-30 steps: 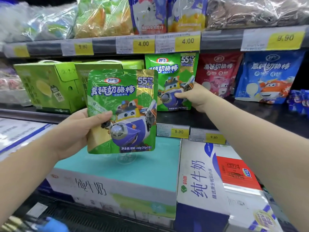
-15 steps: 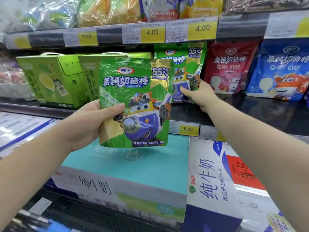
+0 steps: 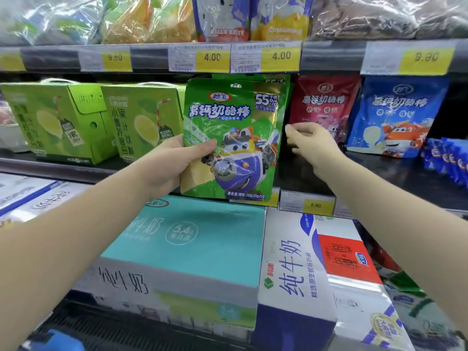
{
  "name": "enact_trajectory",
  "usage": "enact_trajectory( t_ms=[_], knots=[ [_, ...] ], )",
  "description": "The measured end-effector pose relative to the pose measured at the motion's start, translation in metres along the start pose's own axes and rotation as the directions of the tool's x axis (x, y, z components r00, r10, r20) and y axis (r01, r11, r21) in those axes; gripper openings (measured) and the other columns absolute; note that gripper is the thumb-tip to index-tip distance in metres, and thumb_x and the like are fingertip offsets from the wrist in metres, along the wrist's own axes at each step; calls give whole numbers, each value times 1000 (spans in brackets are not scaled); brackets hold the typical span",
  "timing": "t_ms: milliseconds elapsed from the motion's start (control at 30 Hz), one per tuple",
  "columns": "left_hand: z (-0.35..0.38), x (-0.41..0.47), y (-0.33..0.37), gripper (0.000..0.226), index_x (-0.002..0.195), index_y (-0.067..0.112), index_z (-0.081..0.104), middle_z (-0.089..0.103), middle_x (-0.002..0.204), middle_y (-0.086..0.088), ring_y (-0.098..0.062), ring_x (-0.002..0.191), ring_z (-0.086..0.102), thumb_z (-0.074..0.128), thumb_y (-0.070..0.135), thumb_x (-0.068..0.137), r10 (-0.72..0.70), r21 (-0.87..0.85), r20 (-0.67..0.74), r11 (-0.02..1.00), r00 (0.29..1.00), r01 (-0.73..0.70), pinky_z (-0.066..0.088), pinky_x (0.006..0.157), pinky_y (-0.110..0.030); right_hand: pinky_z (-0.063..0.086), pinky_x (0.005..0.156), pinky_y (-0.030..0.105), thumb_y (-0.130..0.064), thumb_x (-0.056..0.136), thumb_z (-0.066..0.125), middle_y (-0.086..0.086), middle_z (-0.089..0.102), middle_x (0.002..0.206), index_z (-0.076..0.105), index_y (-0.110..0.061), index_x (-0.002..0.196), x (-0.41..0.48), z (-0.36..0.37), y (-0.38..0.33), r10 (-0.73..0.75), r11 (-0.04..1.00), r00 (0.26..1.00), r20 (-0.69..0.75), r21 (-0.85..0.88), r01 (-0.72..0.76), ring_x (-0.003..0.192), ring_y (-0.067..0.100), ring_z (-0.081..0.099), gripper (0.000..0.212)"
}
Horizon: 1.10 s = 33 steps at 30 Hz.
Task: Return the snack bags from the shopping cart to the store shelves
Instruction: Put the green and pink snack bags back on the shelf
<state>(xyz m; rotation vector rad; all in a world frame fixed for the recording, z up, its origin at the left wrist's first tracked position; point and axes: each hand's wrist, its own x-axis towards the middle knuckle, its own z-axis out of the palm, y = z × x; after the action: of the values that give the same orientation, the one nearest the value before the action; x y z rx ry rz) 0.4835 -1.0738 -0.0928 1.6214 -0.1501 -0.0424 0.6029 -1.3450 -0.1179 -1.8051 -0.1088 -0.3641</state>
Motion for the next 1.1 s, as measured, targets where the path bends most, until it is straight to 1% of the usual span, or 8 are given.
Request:
enact_trajectory(
  t_ms=[133, 267, 333, 467, 600, 767, 967, 1100],
  knots=[
    [14, 18, -3, 37, 118, 12, 56, 76, 91, 0, -12, 73, 70, 69, 30, 89, -13, -38, -12, 999, 1000, 13, 60, 68, -28, 55, 99, 39, -55, 96, 58, 1, 74, 105, 65, -18, 115, -36, -4, -32, 104, 943, 943, 317, 269, -195, 106, 20, 69, 42],
    [21, 35, -3, 39, 115, 7, 53, 70, 92, -5, -11, 65, 66, 69, 32, 89, 14, -87, -43, 996, 999, -18, 56, 56, -23, 53, 104, 41, -62, 73, 76, -3, 76, 118, 60, -20, 130, -53, -3, -37, 74, 997, 840, 537, -22, -74, 115, 20, 69, 72],
    [21, 46, -2, 49, 123, 4, 52, 70, 98, -7, -14, 72, 67, 70, 34, 89, 50, -61, -47, 997, 998, -53, 57, 61, -24, 52, 105, 43, -61, 64, 88, -10, 75, 117, 61, -27, 130, -52, -3, -35, 69, 989, 848, 526, -147, 11, 114, 17, 69, 79],
    [20, 65, -3, 50, 122, 13, 56, 71, 114, -5, -16, 92, 69, 69, 46, 86, 154, 196, -86, 971, 984, -135, 57, 80, -32, 52, 82, 23, -41, 74, 89, -20, 75, 98, 64, -37, 101, -48, -1, -30, 5, 981, 904, 428, -178, 78, 90, 0, 70, 37],
    [28, 71, -16, 67, 131, 15, 42, 61, 111, 8, -9, 97, 61, 75, 49, 83, 275, 567, -184, 814, 944, -127, 47, 80, -22, 53, 89, 19, -31, 76, 90, -18, 75, 106, 67, -30, 116, -40, 6, -16, -77, 974, 947, 312, -178, 138, 95, -3, 69, 46],
    [38, 74, -46, 111, 154, 8, 17, 45, 144, -10, -23, 130, 47, 84, 45, 73, 337, 680, -199, 723, 920, -118, 37, 112, -38, 46, 87, 17, -28, 77, 89, -14, 69, 116, 60, -22, 132, -35, 18, -1, -136, 966, 977, 163, -197, 168, 101, 3, 64, 62],
    [49, 76, -47, 103, 153, 8, 18, 37, 146, -15, -28, 134, 41, 83, 35, 78, 359, 738, -256, 672, 898, -58, 32, 109, -33, 48, 107, 36, -26, 77, 88, -9, 70, 124, 58, -24, 132, -23, 28, 1, -144, 933, 975, 168, -306, 191, 115, 14, 64, 63],
    [50, 84, -47, 100, 149, 4, 22, 37, 145, -17, -32, 134, 42, 83, 36, 77, 345, 761, -293, 649, 892, -1, 35, 108, -37, 46, 100, 33, -38, 82, 81, 1, 68, 129, 58, -20, 130, -14, 38, 8, -97, 868, 988, 117, -475, 142, 123, 25, 60, 57]
  ],
)
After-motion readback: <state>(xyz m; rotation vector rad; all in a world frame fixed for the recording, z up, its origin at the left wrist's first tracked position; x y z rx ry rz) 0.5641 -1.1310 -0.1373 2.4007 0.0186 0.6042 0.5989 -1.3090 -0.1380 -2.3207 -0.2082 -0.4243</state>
